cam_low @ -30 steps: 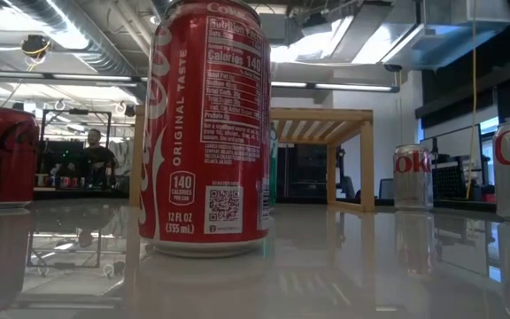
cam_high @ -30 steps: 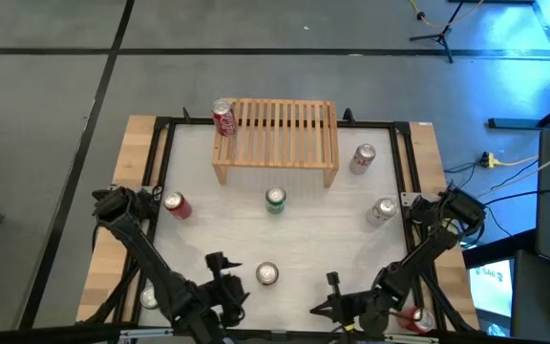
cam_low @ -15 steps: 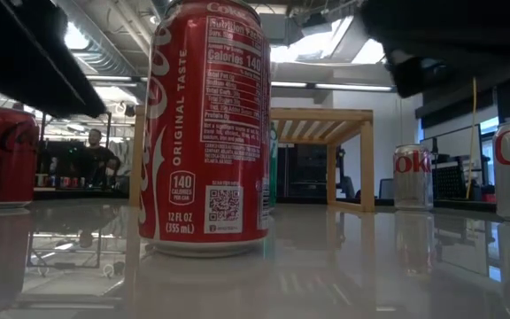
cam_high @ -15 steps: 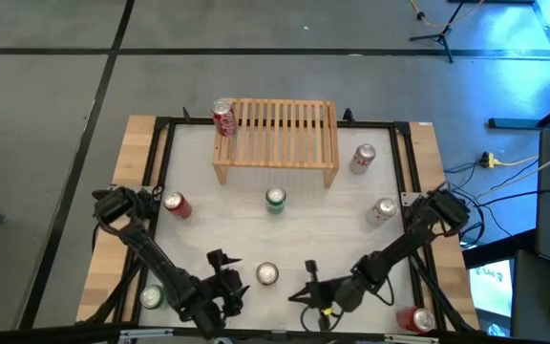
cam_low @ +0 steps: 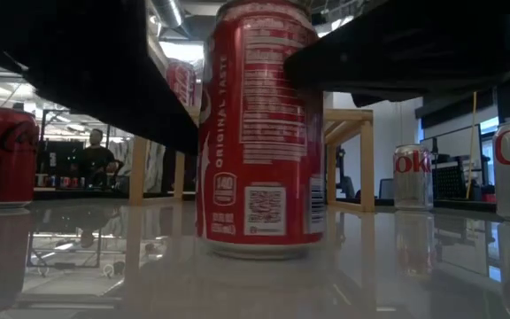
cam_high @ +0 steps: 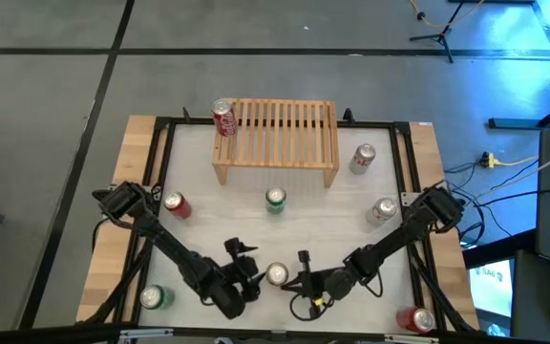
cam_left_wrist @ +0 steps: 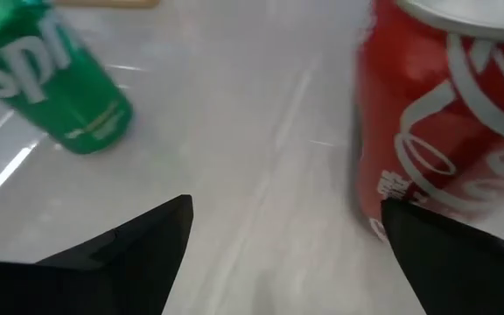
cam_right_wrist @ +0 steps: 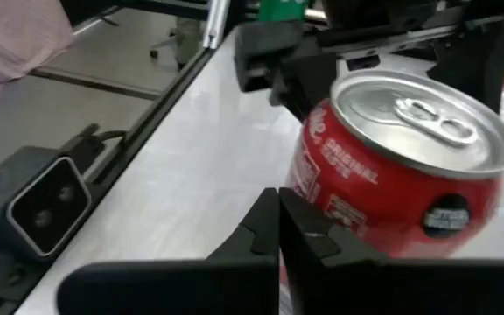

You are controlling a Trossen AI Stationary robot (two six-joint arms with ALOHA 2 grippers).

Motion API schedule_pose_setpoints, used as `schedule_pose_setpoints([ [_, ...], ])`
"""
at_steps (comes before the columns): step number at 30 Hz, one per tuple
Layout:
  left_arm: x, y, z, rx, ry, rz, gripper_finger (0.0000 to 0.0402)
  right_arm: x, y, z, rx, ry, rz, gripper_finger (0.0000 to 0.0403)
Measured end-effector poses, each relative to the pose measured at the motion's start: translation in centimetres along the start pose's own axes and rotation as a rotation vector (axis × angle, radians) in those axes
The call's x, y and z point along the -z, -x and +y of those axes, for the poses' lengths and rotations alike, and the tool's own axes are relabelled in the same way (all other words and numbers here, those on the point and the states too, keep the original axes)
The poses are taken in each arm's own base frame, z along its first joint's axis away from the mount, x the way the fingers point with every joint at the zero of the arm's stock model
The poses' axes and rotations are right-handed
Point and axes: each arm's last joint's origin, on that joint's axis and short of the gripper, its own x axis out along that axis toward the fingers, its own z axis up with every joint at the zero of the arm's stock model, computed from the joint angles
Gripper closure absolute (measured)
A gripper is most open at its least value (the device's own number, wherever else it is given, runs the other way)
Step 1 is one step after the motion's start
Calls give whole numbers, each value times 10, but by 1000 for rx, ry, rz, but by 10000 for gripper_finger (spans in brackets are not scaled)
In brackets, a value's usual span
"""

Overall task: Place canned beverage on shelf
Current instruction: Put the red white soda can on the shelf aligned with the other red white soda can

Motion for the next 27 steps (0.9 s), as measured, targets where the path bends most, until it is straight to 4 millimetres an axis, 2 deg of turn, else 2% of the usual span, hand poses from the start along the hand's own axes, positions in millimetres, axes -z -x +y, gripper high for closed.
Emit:
schedule_pose_setpoints([
  [5, 3, 8, -9, 74, -15, 7, 28, 1, 1, 0, 5, 28, 15, 402],
  [11, 7, 17, -16, 137, 6, 18, 28, 3, 4, -8, 90, 71, 99, 402],
  [16, 11, 22, -19, 147, 11, 19, 28, -5, 12, -10, 119, 82, 107, 402],
  [21, 12, 23, -22, 253, 38, 138, 28, -16, 25, -12, 114, 96, 141, 402],
  [24, 3, 29, -22, 323, 39, 212, 28, -21, 39, -8, 111, 114, 184, 402],
  [27, -18, 45, -13, 357, 89, 236, 28, -22, 52, 1, 86, 113, 222, 402],
])
